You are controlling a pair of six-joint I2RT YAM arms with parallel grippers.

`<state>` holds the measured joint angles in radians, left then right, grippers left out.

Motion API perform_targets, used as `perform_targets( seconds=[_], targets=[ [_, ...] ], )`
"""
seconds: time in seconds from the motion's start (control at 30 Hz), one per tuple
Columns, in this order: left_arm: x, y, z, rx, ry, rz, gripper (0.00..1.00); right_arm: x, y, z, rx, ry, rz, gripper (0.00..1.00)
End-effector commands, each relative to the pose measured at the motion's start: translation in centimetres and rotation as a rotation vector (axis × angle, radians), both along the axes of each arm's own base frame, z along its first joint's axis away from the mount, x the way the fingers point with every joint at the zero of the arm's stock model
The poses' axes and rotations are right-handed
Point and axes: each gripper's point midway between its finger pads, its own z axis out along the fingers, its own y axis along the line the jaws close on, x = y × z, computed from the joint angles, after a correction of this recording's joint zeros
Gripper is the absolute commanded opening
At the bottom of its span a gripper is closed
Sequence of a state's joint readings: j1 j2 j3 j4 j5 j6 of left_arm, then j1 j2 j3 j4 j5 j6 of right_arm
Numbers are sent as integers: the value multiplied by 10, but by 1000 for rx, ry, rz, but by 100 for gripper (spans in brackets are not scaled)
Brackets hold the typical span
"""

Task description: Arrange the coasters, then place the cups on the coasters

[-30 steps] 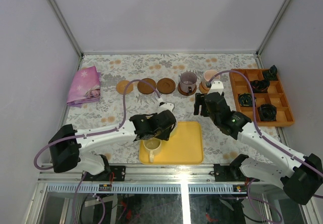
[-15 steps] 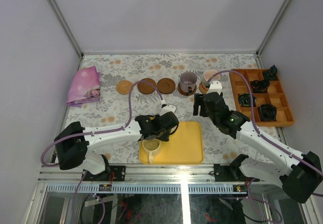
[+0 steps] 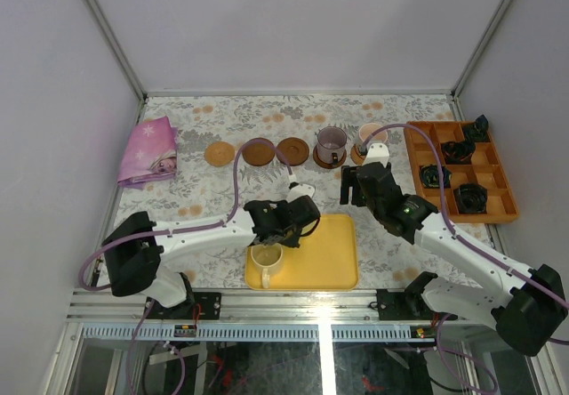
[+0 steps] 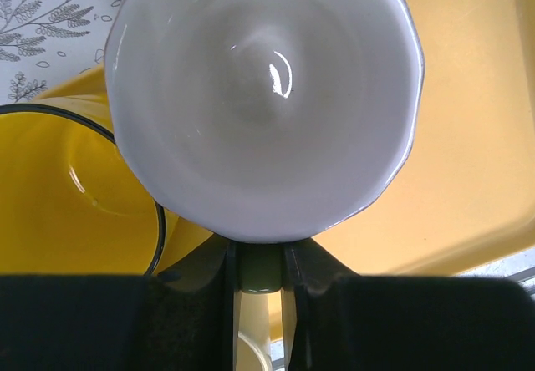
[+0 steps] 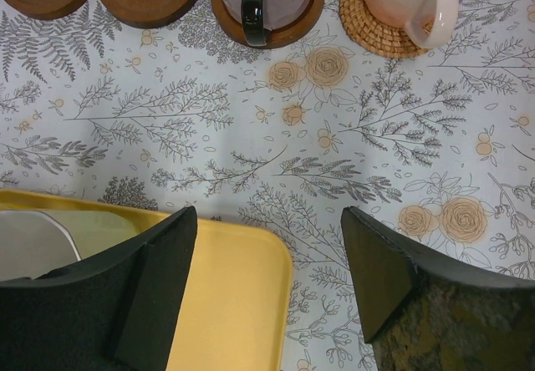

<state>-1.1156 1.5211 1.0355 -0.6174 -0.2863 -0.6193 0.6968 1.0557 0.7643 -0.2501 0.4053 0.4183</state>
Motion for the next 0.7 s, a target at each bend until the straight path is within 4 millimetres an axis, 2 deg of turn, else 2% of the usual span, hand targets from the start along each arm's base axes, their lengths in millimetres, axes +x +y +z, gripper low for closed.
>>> perform_targets(
  seconds=[0.0,0.2,0.37,0.53,0.67],
  targets=[
    [24,-16,50,-70,-150,-3,0,4,-1,14,12,-58,-8,77],
    [48,-24,99,-141,-302,11,0,7,-4,18,2,-78,-22,75],
    [78,-17,121,-179,-359,82,0,10,-5,20,-7,-85,-29,74],
    [132,11,143,-306,-384,223,0,14,-12,23,-64,-93,-52,75],
    [175,39,147,-313,-389,335,0,17,-14,28,-87,-91,-68,75]
  ],
)
